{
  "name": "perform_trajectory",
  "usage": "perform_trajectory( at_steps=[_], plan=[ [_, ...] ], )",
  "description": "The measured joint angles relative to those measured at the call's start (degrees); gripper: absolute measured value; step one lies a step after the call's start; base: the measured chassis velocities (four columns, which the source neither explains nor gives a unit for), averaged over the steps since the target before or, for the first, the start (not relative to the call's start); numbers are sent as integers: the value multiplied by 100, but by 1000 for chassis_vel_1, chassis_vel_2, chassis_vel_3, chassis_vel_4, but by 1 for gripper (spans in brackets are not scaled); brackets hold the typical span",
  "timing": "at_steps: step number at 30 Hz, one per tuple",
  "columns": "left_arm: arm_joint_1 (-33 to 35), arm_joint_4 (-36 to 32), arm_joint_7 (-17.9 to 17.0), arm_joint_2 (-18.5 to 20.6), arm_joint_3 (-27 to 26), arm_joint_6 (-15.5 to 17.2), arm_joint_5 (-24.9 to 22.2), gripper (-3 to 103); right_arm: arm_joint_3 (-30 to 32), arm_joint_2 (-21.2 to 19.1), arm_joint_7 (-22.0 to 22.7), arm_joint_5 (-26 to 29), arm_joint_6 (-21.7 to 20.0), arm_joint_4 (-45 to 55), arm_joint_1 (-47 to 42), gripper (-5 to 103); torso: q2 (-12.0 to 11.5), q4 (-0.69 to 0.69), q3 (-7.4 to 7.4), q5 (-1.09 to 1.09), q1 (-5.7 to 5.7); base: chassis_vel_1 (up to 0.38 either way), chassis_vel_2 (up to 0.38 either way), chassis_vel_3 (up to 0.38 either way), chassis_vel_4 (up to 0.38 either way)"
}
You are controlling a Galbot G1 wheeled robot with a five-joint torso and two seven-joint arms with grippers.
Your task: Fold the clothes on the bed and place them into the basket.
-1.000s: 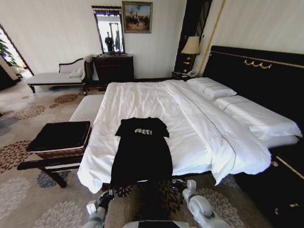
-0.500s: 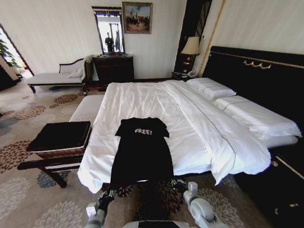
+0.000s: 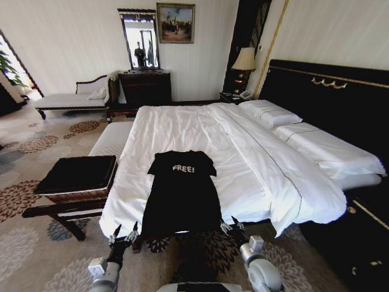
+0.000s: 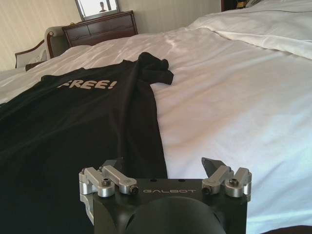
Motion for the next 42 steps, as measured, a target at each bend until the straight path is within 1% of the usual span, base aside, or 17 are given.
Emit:
perform_trajectory(
  at_steps=[1,3,5,16,21,23,26,27,28,29,30,32,33,36,37,40,42],
  plan=[
    [-31,-23,0,22,2,0,8,97,6,2,0,3,0,14,10,90,0,0,0,0,0,-68,76,68,-55],
    [-148,-52,-2,69,16,18,9,100,22,-21,0,17,0,43,40,99,0,0,0,0,0,-101,101,96,-88],
    [-218,-51,-5,87,20,32,9,100,38,-75,1,23,-2,56,57,100,0,-1,0,0,0,-149,132,157,-156],
    [-219,25,-3,27,54,32,6,100,90,-122,46,120,-162,92,322,100,-2,0,2,1,7,-176,178,182,-181],
    [-173,19,22,-9,46,9,6,100,50,-265,121,425,-336,103,555,100,-2,-2,2,1,4,-67,38,65,-52],
    [-126,-2,49,-34,45,-2,6,100,3,-346,183,717,-378,103,689,100,-1,0,0,0,-2,0,0,0,0],
    [-94,-15,63,-99,56,-7,6,100,-48,-444,347,2047,-637,46,1113,100,1,-1,-1,-1,-3,0,0,0,0],
    [-94,-15,63,-99,56,-7,6,100,-48,-444,347,2047,-637,46,1113,100,1,-1,-1,-1,-3,0,0,0,0],
    [-93,-15,63,-116,55,-7,7,100,-50,-449,420,2559,-774,15,1294,100,1,-1,-1,-1,-3,0,0,0,0],
    [-92,-14,63,-122,53,-8,8,100,-50,-446,459,2846,-858,-18,1418,100,1,-1,-1,0,-3,0,0,0,0],
    [-82,-13,63,-133,27,-7,8,100,-52,-394,548,3525,-1062,-156,1764,100,0,1,0,0,0,0,0,0,0],
    [-64,-25,63,-127,-7,-4,3,100,-59,-297,630,4156,-1257,-414,2194,100,-1,1,1,1,2,0,0,0,0],
    [-64,-25,63,-127,-7,-4,3,100,-59,-297,630,4156,-1257,-414,2194,100,-1,1,1,1,2,0,0,0,0],
    [-60,-108,63,-63,-18,28,-16,100,-88,-150,702,4805,-1474,-1000,2804,100,-1,2,1,1,2,0,0,0,0],
    [-86,-128,62,-30,0,47,-21,100,-109,-107,703,4857,-1491,-1228,2960,100,-1,1,1,0,2,0,0,0,0],
    [-125,-134,58,-2,26,64,-22,100,-130,-57,702,4831,-1494,-1461,3083,100,0,0,1,0,2,0,0,0,0],
    [-197,-134,50,28,80,87,-20,100,-120,1,682,4618,-1432,-1731,3165,100,-1,-1,1,0,2,0,0,0,0]
  ],
)
